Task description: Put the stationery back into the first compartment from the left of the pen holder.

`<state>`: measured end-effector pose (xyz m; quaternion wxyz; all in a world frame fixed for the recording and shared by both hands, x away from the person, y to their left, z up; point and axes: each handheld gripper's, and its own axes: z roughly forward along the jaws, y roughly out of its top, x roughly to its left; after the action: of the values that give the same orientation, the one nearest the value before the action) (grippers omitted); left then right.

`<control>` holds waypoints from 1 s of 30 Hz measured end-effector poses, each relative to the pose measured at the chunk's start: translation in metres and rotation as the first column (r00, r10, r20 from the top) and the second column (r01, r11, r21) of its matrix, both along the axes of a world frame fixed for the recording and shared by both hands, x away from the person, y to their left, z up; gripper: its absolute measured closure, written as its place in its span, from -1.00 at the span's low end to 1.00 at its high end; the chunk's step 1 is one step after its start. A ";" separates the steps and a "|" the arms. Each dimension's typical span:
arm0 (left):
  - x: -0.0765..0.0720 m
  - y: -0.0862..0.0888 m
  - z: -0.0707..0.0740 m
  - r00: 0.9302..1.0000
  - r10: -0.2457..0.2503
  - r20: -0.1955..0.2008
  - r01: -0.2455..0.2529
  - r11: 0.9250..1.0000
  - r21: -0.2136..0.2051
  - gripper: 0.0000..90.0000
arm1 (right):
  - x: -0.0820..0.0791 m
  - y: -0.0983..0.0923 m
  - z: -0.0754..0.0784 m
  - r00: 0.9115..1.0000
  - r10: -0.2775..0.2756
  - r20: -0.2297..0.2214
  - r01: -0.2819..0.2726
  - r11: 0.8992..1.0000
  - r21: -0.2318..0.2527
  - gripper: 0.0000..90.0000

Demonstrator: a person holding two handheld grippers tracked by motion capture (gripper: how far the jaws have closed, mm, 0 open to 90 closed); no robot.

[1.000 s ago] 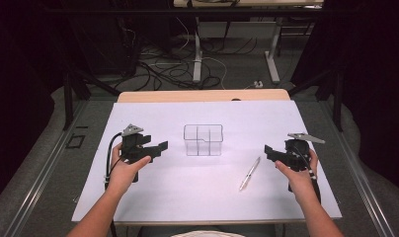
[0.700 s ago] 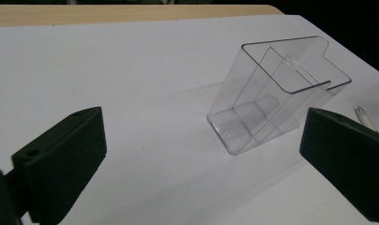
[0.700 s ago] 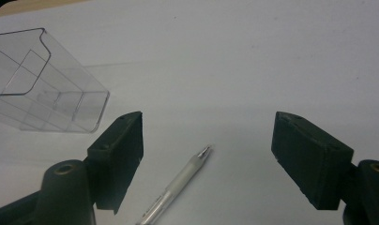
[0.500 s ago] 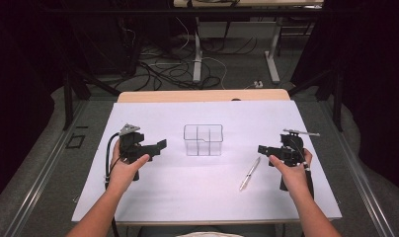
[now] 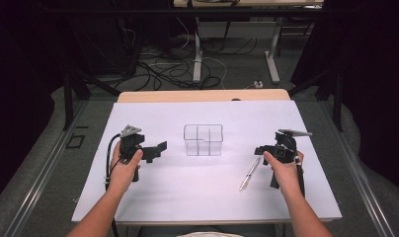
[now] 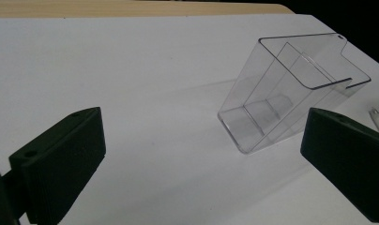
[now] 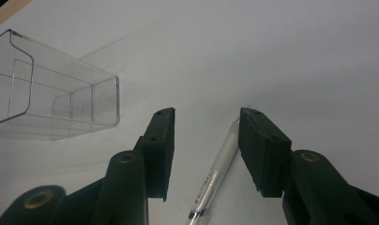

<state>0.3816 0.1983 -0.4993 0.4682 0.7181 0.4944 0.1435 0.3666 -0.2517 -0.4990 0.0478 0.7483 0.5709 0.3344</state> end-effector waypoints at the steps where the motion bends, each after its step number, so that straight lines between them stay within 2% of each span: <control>1: 0.000 0.001 0.000 1.000 -0.001 0.002 0.001 1.000 0.005 -1.00 | 0.001 0.001 0.000 1.000 -0.014 -0.021 0.015 1.000 0.027 0.28; 2: 0.000 0.000 0.000 1.000 -0.003 0.000 0.003 1.000 0.004 -1.00 | 0.000 -0.001 0.000 0.999 0.010 -0.053 -0.009 1.000 0.013 0.29; 3: 0.000 0.000 0.000 1.000 -0.010 -0.003 0.010 1.000 0.007 -1.00 | 0.001 0.001 -0.002 0.999 -0.007 -0.035 0.008 1.000 0.022 0.32; 4: 0.000 0.000 0.000 1.000 -0.010 -0.006 0.010 1.000 0.004 -1.00 | 0.001 0.002 -0.004 0.999 -0.023 -0.044 0.024 0.999 0.033 0.34; 6: 0.000 -0.001 -0.001 1.000 -0.008 0.001 0.008 1.000 0.005 -1.00 | 0.001 0.002 -0.007 0.999 0.005 -0.054 -0.004 1.000 0.026 0.36; 8: 0.000 -0.002 -0.001 1.000 -0.007 -0.005 0.007 1.000 0.003 -1.00 | 0.001 0.004 -0.009 0.997 -0.011 -0.074 0.013 0.999 0.035 0.39; 12: 0.000 -0.001 -0.002 1.000 -0.007 -0.006 0.007 1.000 0.007 -1.00 | 0.002 0.005 -0.011 0.996 -0.024 -0.081 0.027 0.999 0.037 0.43; 13: 0.000 -0.001 -0.002 1.000 -0.007 -0.006 0.007 1.000 0.007 -1.00 | 0.001 0.004 -0.013 0.997 -0.012 -0.079 0.014 1.000 0.023 0.45; 16: 0.000 -0.002 -0.003 1.000 -0.007 -0.003 0.007 1.000 0.012 -1.00 | 0.002 0.004 -0.015 0.995 -0.031 -0.092 0.034 0.999 0.028 0.50; 17: 0.000 -0.002 -0.002 1.000 -0.007 -0.003 0.007 1.000 0.013 -1.00 | 0.002 0.004 -0.015 0.994 -0.037 -0.101 0.040 0.999 0.024 0.51; 18: 0.000 -0.002 -0.002 1.000 -0.006 -0.003 0.006 1.000 0.015 -1.00 | 0.002 0.003 -0.013 0.990 -0.031 -0.136 0.034 0.999 0.017 0.52; 22: -0.001 -0.003 -0.002 1.000 -0.004 -0.002 0.004 1.000 0.016 -1.00 | 0.002 0.001 -0.017 0.993 -0.055 -0.107 0.060 0.997 0.045 0.53; 23: -0.001 -0.003 -0.002 1.000 -0.005 -0.003 0.005 1.000 0.017 -1.00 | 0.001 -0.002 -0.017 0.992 -0.034 -0.125 0.040 0.998 0.042 0.54; 24: -0.002 -0.003 -0.002 1.000 -0.006 -0.005 0.006 1.000 0.020 -1.00 | 0.001 -0.003 -0.017 0.990 -0.044 -0.136 0.054 0.996 0.070 0.55; 26: -0.002 -0.003 -0.002 1.000 -0.004 -0.006 0.004 1.000 0.018 -1.00 | 0.001 -0.005 -0.021 0.990 -0.071 -0.123 0.081 0.994 0.077 0.57; 27: -0.002 -0.003 -0.002 1.000 -0.005 -0.006 0.005 1.000 0.016 -1.00 | 0.002 -0.006 -0.022 0.989 -0.070 -0.130 0.083 0.992 0.097 0.57; 30: -0.002 -0.003 -0.002 1.000 -0.010 -0.008 0.010 1.000 0.018 -1.00 | 0.002 -0.008 -0.025 0.984 -0.100 -0.148 0.117 0.987 0.107 0.59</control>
<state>0.3794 0.1955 -0.5009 0.4607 0.7253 0.4913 0.1426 0.3691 -0.2594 -0.5243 -0.0180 0.8017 0.5111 0.3095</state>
